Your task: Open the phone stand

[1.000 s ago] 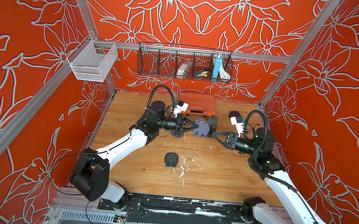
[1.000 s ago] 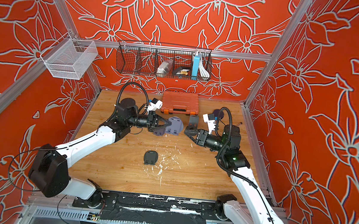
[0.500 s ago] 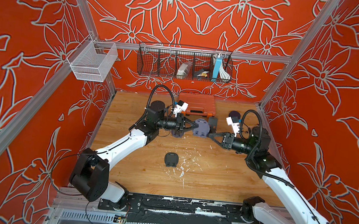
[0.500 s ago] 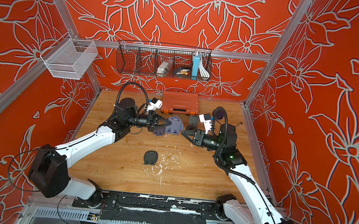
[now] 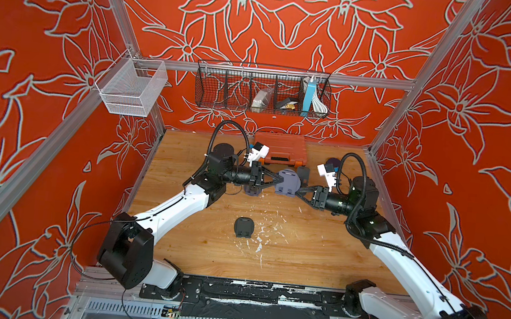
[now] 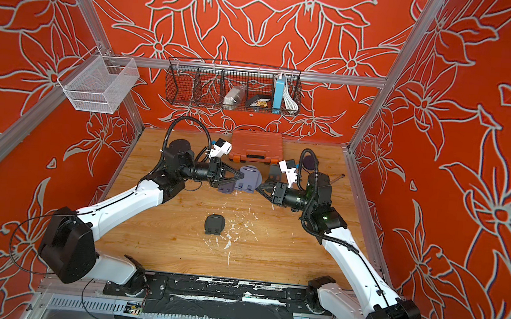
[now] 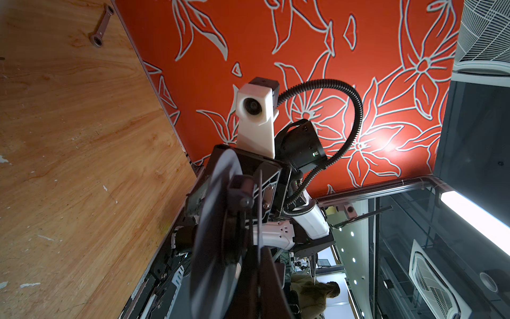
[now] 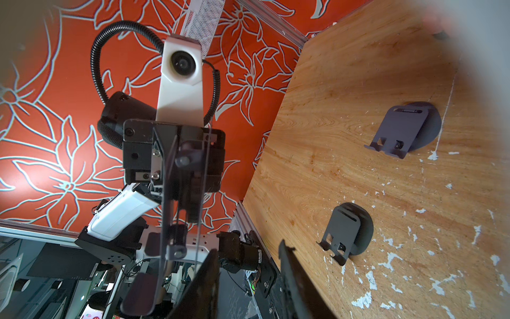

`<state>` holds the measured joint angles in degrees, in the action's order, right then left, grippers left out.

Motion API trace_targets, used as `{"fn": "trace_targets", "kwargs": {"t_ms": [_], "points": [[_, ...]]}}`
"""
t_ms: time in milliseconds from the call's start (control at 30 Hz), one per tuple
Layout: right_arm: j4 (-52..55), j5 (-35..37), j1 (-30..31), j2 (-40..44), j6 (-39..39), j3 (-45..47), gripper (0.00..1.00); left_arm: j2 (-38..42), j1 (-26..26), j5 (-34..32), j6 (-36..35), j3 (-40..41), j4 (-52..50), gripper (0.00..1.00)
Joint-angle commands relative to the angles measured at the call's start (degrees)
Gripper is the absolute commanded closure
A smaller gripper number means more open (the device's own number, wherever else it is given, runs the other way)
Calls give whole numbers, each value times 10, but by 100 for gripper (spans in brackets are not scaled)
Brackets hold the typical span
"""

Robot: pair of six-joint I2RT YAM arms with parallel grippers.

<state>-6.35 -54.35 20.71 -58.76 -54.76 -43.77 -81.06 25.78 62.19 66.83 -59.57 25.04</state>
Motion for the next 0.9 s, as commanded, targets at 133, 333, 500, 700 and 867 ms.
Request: {"fn": "trace_targets", "kwargs": {"t_ms": [133, 333, 500, 700, 867], "points": [[-13, 3, 9, 10, 10, -27, 61, 22, 3, 8, -31, -20, -13, 100], [73, 16, 9, 48, 58, -28, 61, 27, 2, -6, -37, -19, -22, 100], [76, 25, 9, 61, 53, -27, 61, 28, 0, -13, -51, -19, -41, 100], [33, 22, 9, 54, 27, -18, 62, 32, 0, -16, -71, -18, -65, 100], [7, 21, 10, 31, 24, -8, 62, 32, 0, -9, -59, -18, -44, 100]]}}
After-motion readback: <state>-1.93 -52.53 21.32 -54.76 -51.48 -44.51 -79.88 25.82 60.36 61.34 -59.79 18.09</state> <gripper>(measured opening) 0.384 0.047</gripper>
